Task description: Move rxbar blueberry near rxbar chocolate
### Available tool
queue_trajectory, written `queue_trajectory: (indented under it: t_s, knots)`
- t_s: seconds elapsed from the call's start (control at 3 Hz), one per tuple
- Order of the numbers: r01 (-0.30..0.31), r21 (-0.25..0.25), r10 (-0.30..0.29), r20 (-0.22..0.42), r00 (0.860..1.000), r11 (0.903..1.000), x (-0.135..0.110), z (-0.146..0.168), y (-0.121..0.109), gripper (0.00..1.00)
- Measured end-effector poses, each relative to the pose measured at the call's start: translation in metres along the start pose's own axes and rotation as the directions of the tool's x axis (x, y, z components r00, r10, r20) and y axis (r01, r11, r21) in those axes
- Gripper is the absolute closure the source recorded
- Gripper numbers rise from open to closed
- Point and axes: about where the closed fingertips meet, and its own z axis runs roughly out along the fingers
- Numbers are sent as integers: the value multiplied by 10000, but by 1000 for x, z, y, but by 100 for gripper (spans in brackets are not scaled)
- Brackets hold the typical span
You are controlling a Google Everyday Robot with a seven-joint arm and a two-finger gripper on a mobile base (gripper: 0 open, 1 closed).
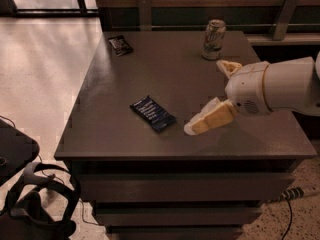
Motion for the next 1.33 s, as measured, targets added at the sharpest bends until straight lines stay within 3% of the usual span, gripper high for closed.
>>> queue_trajectory:
  t_s: [0.33,0.67,1.33]
  knots:
    - [-549,747,530,274,9982,9957,-3,20,-1,0]
    - [-515,723,496,274,9984,9961,-4,19,-1,0]
    - [-716,784,727,-120,9973,9943,9,59,12,0]
